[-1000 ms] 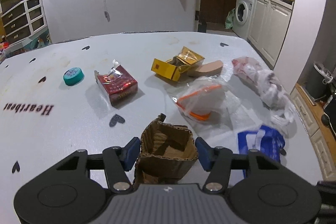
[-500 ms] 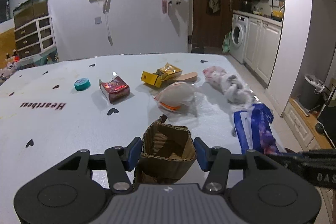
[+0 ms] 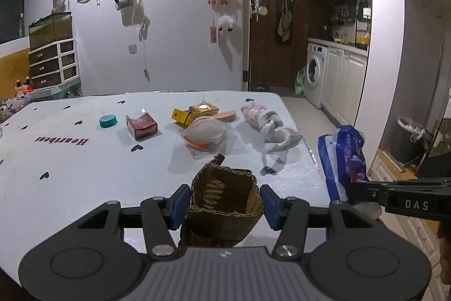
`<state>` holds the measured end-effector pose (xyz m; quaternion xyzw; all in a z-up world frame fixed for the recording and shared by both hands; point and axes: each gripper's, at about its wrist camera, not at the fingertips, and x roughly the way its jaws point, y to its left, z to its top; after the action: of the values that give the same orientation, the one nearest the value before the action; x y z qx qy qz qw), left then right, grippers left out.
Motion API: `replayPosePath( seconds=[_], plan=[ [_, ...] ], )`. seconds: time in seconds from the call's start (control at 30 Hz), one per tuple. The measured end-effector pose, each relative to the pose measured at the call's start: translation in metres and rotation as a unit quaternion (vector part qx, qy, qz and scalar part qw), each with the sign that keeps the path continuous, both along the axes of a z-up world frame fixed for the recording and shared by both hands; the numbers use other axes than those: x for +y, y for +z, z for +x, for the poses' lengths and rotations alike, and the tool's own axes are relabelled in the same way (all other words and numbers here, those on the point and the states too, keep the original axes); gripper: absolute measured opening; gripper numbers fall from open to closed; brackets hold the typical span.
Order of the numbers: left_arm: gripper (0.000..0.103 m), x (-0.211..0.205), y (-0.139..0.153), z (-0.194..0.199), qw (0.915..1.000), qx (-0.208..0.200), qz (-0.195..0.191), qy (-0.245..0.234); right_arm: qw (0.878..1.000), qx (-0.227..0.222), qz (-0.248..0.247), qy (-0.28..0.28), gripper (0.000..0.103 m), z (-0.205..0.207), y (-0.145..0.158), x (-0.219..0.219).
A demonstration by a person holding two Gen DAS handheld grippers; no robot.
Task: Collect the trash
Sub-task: 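Carry the cardboard and purple bag over the trash bin with both tools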
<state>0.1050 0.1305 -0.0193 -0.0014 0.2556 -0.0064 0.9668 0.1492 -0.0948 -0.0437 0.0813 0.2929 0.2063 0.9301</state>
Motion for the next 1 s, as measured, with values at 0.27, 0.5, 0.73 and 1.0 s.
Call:
replayPosePath(
  seconds=[0.27,0.5,0.73,1.0],
  plan=[
    [0.055,-0.031,-0.003,-0.005,0.9999,-0.015,-0.008,-0.004,1.0,-0.01,-0.01,-0.02,0.021,-0.015,0.004,-0.037],
    [0.055,-0.063,-0.008,-0.005,0.9995,-0.023,-0.014,-0.018,0.999,-0.018,-0.025,-0.042,0.021,-0.025,0.004,-0.07],
    [0.055,-0.103,-0.015,-0.003,0.9985,-0.026,-0.017,-0.044,0.997,-0.016,-0.027,-0.073,0.021,-0.032,-0.005,-0.111],
    [0.055,-0.161,-0.026,0.01,0.9951,-0.019,-0.019,-0.095,0.994,0.008,-0.029,-0.108,0.021,-0.033,-0.027,-0.157]
  ],
)
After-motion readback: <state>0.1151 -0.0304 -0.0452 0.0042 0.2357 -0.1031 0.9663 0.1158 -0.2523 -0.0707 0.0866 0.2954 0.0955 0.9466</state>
